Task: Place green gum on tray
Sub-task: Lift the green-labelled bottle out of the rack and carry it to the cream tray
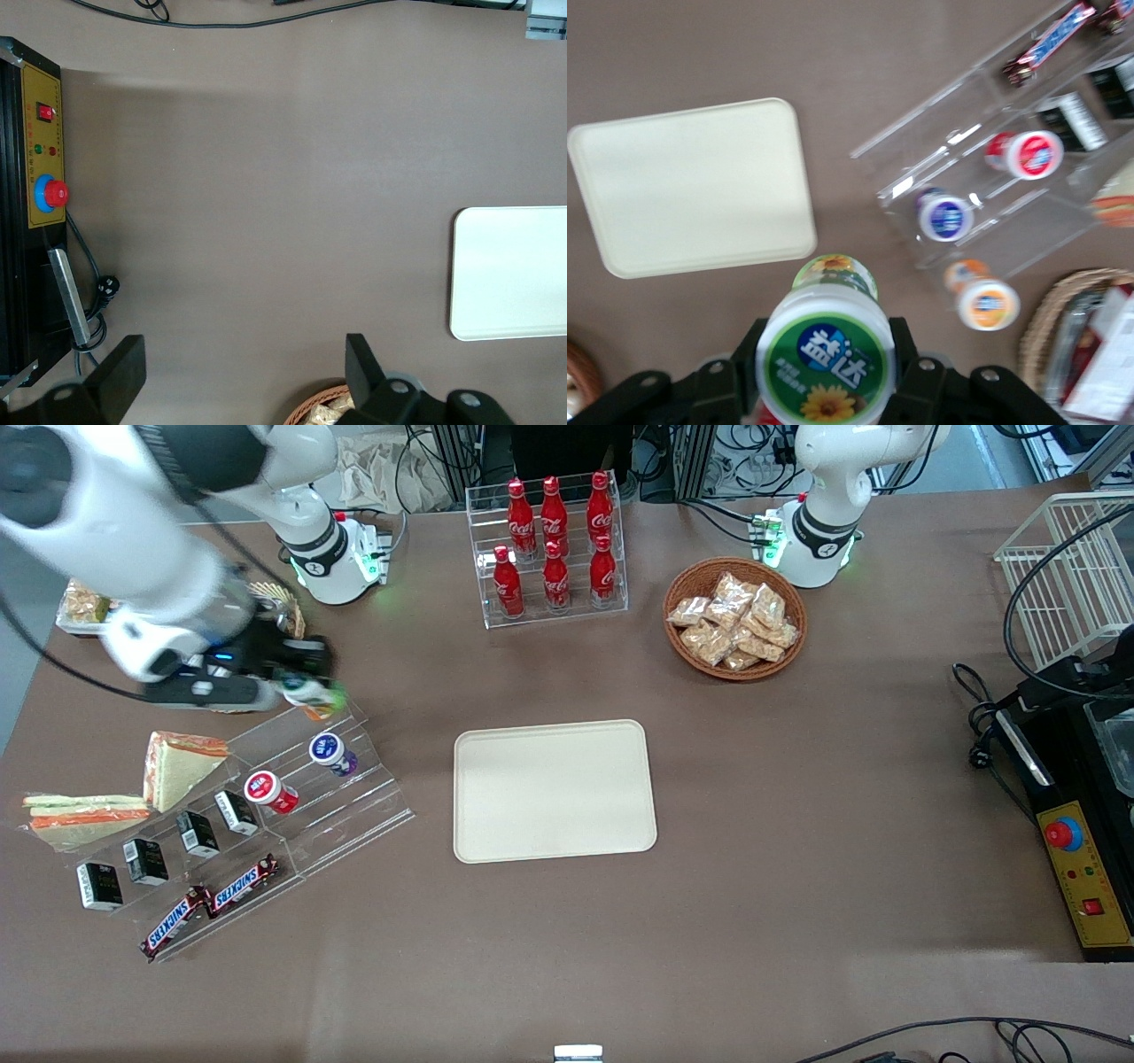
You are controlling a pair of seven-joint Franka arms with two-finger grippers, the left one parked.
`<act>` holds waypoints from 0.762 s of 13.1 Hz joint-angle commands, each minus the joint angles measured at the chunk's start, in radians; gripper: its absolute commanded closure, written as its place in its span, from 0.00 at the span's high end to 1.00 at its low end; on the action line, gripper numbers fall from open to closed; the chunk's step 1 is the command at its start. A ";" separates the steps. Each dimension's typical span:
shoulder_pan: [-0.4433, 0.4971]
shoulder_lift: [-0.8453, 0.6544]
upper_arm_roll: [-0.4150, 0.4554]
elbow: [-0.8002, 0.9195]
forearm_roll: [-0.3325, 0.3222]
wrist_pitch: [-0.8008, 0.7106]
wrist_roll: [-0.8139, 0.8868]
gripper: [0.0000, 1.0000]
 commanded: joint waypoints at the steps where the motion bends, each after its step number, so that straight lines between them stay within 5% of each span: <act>1: 0.015 0.108 0.080 0.039 0.011 0.110 0.167 0.18; 5: 0.101 0.167 0.082 -0.143 0.000 0.318 0.273 0.18; 10: 0.165 0.260 0.082 -0.300 -0.141 0.584 0.425 0.18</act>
